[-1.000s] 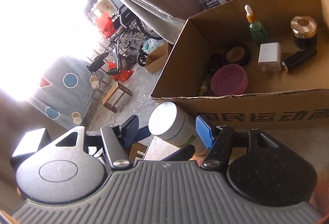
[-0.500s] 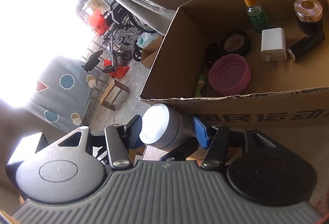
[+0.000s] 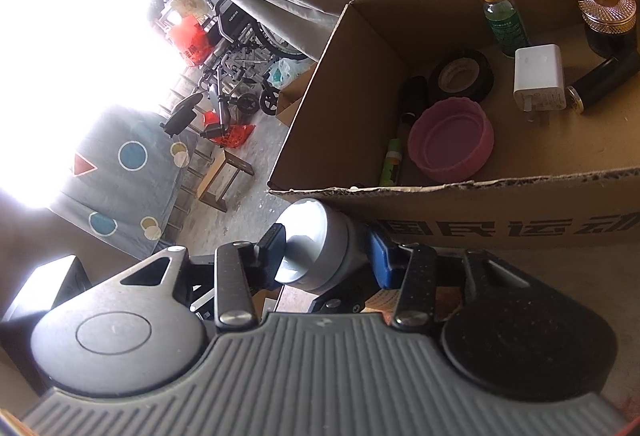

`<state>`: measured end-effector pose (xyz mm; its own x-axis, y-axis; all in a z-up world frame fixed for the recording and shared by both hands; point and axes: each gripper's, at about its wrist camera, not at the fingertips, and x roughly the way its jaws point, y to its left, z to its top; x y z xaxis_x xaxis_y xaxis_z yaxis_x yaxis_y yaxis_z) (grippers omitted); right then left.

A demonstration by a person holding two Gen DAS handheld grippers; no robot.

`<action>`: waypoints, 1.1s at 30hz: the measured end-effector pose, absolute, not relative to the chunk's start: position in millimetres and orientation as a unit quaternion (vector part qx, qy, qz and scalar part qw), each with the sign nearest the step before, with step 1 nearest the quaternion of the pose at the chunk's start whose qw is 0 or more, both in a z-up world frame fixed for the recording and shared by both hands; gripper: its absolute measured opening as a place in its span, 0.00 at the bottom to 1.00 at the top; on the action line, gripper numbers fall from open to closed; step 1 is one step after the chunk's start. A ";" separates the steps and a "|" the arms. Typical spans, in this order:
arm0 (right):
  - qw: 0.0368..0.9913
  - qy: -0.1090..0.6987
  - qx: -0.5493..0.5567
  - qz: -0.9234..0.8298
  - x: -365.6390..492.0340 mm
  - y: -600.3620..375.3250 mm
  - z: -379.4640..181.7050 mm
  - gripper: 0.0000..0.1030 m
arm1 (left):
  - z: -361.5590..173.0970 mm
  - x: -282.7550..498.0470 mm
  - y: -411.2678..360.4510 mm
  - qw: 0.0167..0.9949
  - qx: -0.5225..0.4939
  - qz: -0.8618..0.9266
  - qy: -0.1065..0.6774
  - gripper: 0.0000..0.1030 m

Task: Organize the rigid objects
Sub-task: 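Carry the white pill bottle into the box and release it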

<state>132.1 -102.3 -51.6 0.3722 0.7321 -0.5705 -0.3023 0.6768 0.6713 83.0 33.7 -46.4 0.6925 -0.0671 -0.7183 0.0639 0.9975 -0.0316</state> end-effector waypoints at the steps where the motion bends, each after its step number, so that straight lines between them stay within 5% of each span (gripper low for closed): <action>1: 0.795 0.456 0.234 0.326 131.5 -102.1 -51.3 0.41 | -46.0 82.4 33.9 0.920 -0.004 -0.036 0.391 0.52; 12: 0.800 0.439 0.228 0.341 104.0 -106.9 -34.3 0.41 | -28.2 51.5 34.6 0.929 -0.017 -0.041 0.368 0.52; 21: 0.826 0.356 0.206 0.386 68.9 -107.1 35.2 0.41 | 39.2 20.9 29.6 0.959 0.015 -0.033 0.283 0.52; 33: 0.880 0.270 0.189 0.342 101.2 -173.1 113.0 0.42 | 91.1 84.5 -34.6 0.965 0.030 -0.124 0.231 0.52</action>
